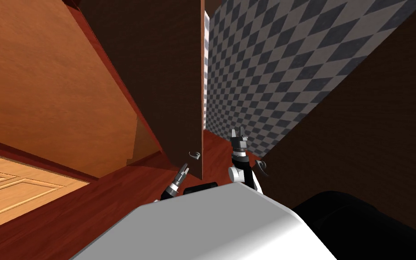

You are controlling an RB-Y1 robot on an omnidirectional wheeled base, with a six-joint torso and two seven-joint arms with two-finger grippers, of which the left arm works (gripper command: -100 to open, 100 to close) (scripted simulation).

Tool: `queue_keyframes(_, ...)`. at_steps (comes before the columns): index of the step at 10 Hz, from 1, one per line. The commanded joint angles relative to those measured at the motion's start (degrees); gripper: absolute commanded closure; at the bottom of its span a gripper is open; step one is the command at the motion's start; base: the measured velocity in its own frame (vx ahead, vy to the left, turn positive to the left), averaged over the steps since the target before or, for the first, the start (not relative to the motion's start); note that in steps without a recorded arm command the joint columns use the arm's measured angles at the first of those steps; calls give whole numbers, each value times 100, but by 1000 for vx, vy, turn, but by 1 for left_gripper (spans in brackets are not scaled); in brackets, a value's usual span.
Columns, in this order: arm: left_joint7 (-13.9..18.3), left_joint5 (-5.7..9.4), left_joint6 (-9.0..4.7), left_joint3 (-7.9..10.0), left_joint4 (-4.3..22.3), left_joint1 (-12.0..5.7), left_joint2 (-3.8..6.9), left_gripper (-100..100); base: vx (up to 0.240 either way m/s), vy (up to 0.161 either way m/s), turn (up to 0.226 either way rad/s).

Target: Push the door open

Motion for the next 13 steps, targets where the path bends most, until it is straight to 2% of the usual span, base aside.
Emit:
queue_keyframes(1,-63,35,22,22,132,-116,-73,-100,186,-96,-36)
queue_keyframes(4,-152,86,119,45,253,-267,-195,-100,216,-97,-55)
queue_keyframes(5,-130,73,105,39,228,-245,-176,-100,81,-49,-5)
queue_keyframes(6,-130,73,105,39,228,-245,-176,100,-6,6,10)
queue_keyframes(11,-130,73,105,39,228,-245,-176,100,-18,11,-2)
queue_keyframes(12,-211,145,166,149,296,-312,-229,100,103,-74,42)
queue_keyframes(13,-233,165,176,179,313,-328,-243,100,188,-109,25)
